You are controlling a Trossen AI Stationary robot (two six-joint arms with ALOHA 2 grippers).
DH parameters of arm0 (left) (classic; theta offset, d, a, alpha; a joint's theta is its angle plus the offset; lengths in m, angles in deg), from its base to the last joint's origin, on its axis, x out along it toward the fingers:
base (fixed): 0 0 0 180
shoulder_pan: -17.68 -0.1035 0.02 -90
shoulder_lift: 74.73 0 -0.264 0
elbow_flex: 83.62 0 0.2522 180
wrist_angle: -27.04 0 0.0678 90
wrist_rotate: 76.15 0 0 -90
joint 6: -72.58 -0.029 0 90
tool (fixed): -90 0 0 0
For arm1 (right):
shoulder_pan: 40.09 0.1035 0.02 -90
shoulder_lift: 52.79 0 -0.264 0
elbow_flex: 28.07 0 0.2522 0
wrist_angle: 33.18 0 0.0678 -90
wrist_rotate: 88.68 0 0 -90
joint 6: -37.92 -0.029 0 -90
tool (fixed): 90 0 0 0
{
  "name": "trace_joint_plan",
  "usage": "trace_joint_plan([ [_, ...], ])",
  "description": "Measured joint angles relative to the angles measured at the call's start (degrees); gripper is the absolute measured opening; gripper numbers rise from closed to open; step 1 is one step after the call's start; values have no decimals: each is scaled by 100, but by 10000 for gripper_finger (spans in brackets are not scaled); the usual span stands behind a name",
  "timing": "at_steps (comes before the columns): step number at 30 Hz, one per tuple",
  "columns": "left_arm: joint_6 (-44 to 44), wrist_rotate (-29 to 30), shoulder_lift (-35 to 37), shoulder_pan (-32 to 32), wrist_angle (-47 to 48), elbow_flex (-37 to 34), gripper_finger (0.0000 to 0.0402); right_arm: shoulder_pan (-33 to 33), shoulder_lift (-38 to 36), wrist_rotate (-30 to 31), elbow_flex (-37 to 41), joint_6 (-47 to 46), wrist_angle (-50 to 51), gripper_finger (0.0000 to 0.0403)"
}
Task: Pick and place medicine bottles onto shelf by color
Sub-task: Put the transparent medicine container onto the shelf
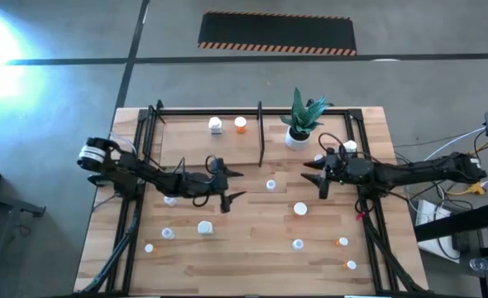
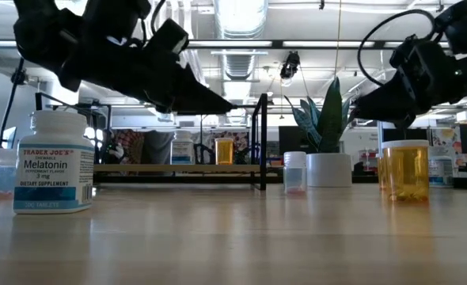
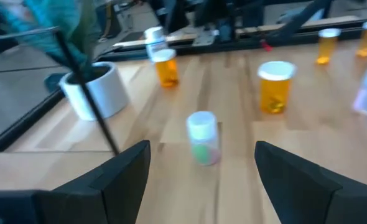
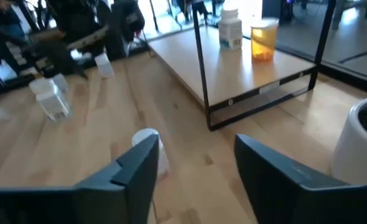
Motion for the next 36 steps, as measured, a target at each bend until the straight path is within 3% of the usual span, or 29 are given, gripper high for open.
trace_joint_plan([
  [11,-7,206,74,-1,20,-2,272,2,2078,-580,-1179,1116,-102,291],
  [18,-7,206,74,-1,45,-10,272,2,3439,-1077,-2026,1662,-129,298],
  [23,-7,206,74,1,48,-15,272,0,4285,-1126,-2472,1720,-197,274],
  [28,-4,206,74,4,66,-20,272,0,4871,-1183,-2786,1754,-203,226],
  [36,-4,204,74,4,92,-28,272,0,5127,-1181,-2974,1711,-219,129],
])
